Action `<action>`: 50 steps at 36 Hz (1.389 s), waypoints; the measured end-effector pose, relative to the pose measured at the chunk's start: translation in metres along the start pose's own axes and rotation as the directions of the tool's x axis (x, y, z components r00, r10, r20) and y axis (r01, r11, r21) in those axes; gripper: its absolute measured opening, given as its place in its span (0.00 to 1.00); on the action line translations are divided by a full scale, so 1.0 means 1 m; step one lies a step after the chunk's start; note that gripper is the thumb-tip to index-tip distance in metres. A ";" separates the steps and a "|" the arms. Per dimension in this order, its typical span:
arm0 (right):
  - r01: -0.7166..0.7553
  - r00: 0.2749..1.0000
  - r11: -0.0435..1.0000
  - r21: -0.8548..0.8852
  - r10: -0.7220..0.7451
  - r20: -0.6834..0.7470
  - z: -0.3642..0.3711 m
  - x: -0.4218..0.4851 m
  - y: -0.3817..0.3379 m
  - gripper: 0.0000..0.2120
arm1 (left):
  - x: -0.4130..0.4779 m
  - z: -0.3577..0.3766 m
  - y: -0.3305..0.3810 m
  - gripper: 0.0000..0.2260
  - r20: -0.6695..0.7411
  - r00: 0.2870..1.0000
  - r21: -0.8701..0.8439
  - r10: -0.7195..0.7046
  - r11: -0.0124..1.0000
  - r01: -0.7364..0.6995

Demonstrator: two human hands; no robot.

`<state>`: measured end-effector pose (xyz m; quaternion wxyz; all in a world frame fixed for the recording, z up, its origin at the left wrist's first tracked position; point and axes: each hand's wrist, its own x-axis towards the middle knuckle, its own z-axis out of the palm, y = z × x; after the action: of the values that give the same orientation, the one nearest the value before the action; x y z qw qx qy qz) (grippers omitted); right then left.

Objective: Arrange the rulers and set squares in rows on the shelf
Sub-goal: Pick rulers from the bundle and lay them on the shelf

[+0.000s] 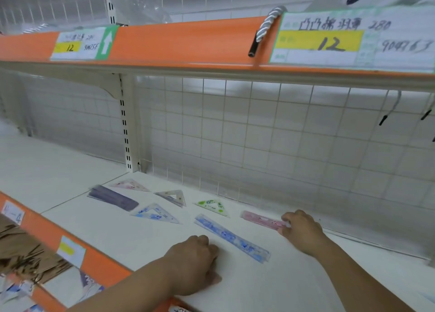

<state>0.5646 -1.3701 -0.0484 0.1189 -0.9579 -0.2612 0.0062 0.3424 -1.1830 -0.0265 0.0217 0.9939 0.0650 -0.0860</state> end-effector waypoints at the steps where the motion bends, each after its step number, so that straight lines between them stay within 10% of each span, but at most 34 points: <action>1: -0.001 1.000 1.000 -0.009 0.001 0.006 0.000 0.000 0.000 0.19 | 0.000 0.000 0.000 0.19 0.003 1.000 0.001 0.000 1.000 0.000; 28: 0.106 0.977 0.990 -0.092 -0.121 -0.174 -0.018 -0.041 -0.025 0.17 | 0.002 -0.001 0.001 0.20 -0.024 1.000 0.029 -0.015 0.999 0.016; 50: 0.033 0.999 0.985 -0.172 -0.032 0.010 -0.051 -0.163 -0.063 0.12 | -0.028 -0.026 0.042 0.16 -0.245 0.969 0.062 0.040 0.998 -0.026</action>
<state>0.3963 -1.4111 0.0072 0.0348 -0.9602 -0.2767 -0.0147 0.3250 -1.2266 0.0055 -0.0141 0.9981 0.0481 0.0364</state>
